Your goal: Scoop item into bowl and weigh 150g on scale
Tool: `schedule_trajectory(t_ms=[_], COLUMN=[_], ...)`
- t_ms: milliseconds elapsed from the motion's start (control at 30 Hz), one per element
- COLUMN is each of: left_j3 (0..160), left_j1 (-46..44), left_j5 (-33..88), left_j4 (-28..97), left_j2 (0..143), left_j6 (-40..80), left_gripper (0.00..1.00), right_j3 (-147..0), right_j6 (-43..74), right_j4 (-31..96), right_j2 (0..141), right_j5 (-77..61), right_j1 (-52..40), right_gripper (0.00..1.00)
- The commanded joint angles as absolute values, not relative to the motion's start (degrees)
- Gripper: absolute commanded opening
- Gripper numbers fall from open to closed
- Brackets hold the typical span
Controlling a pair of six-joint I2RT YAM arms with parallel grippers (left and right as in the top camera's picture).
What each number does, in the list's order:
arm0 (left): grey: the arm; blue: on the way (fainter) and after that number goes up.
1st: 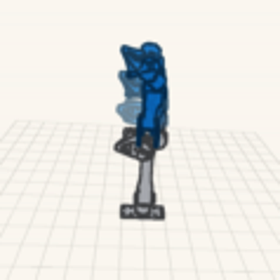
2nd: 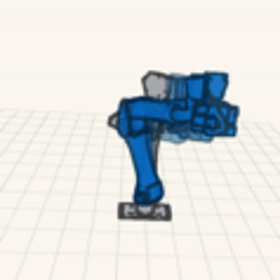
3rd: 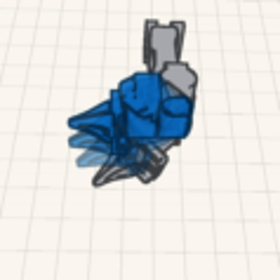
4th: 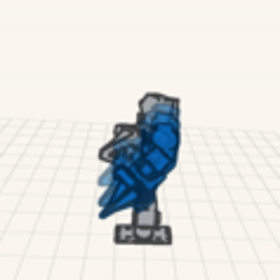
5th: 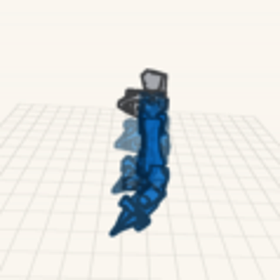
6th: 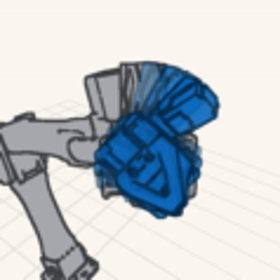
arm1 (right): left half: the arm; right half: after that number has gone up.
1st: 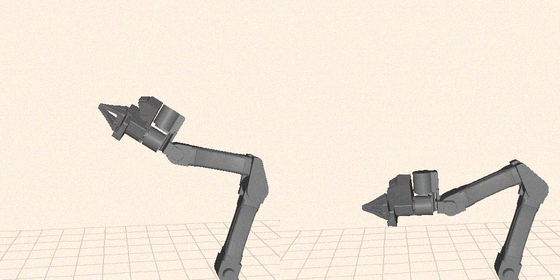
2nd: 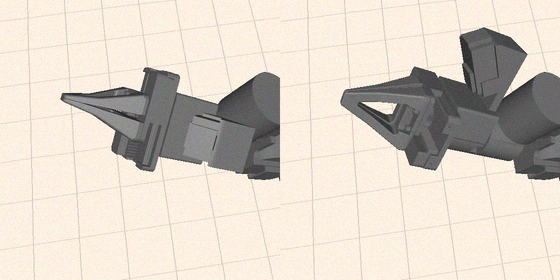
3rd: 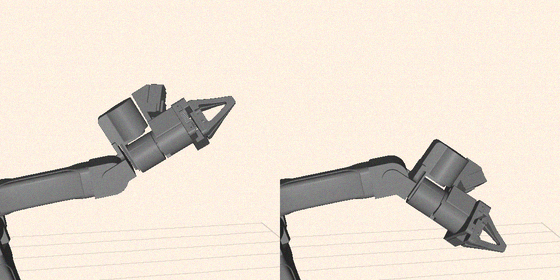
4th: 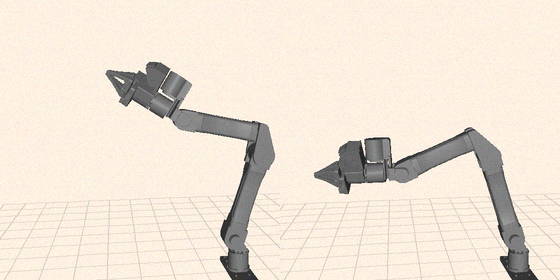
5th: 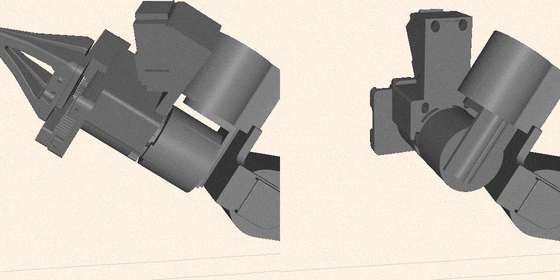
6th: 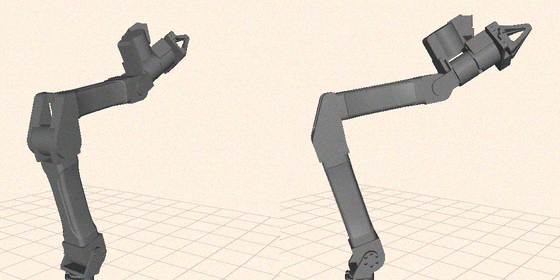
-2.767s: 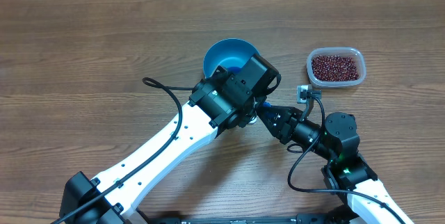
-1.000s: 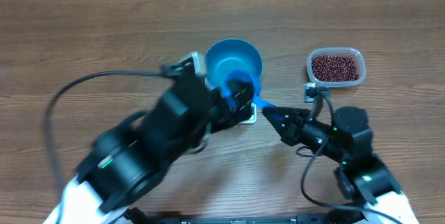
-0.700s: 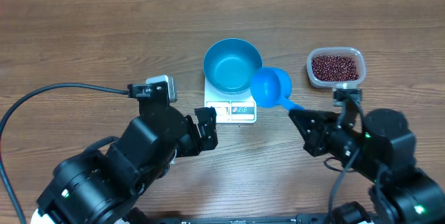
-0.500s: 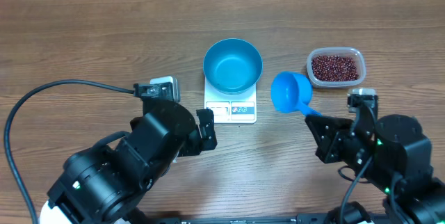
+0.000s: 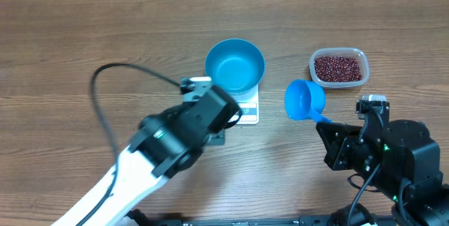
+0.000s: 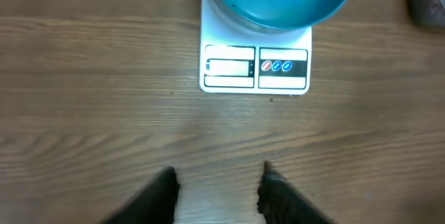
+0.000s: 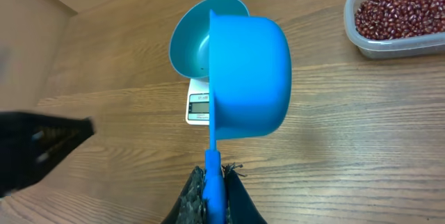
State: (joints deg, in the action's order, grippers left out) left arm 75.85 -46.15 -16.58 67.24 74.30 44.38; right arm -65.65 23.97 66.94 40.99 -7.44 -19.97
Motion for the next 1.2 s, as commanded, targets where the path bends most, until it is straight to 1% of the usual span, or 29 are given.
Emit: schedule_trajectory(t_ms=[0, 33, 67, 200, 300, 400, 467, 600, 667, 767, 800, 1000, 1167], left_j3=[75.55, 75.55, 75.55, 75.55, 75.53, 75.53, 75.50, 75.50, 75.48, 75.35, 75.20, 73.03, 72.73], left_j1=[-46.15, -46.15, -46.15, -46.17, -46.17, -46.15, -45.95, -45.56, -45.30, -44.60, -44.12, -41.93, -42.02], left_j5=[-16.86, -16.88, -16.88, -16.86, -16.23, -14.02, -10.31, -8.91, -8.91, -8.95, -8.84, -5.48, -6.52], left_j4=[65.28, 64.53, 63.66, 59.09, 54.46, 50.35, 46.44, 43.79, 43.07, 42.94, 42.57, 37.95, 37.23], left_j2=[79.83, 81.25, 82.74, 87.48, 90.89, 93.49, 95.79, 98.45, 99.59, 100.03, 100.03, 100.03, 100.03], left_j6=[44.12, 44.10, 44.07, 42.94, 39.57, 36.42, 32.84, 32.10, 32.10, 31.38, 30.76, 27.77, 24.14], left_gripper=[0.20, 0.06, 0.04, 0.04, 0.04, 0.04, 0.04, 0.04, 0.04, 0.04, 0.04, 0.04, 0.04], right_j3=[-67.26, -67.26, -67.26, -67.26, -67.26, -67.26, -67.26, -67.26, -67.33, -68.60, -69.21, -70.91, -70.98], right_j6=[23.22, 22.52, 21.98, 21.98, 21.98, 20.05, 19.42, 19.42, 19.46, 19.18, 17.08, 10.44, 6.07], right_j4=[66.35, 66.28, 66.32, 66.35, 65.91, 64.47, 63.72, 63.05, 62.43, 62.22, 61.89, 61.34, 60.77], right_j2=[40.71, 40.71, 40.71, 40.73, 40.88, 41.67, 42.96, 45.69, 47.37, 49.32, 50.13, 54.48, 56.84], right_j5=[-6.50, -5.89, -4.38, 2.09, 5.19, 5.41, 5.50, 5.56, 5.78, 4.58, 1.83, -8.93, -11.70], right_j1=[-20.18, -20.18, -20.18, -20.18, -20.18, -20.18, -20.14, -19.79, -17.61, -10.63, -7.49, 3.84, 6.20], right_gripper=[0.04, 0.04, 0.04, 0.04, 0.04, 0.04, 0.04, 0.04, 0.03, 0.04, 0.03, 0.03, 0.03])
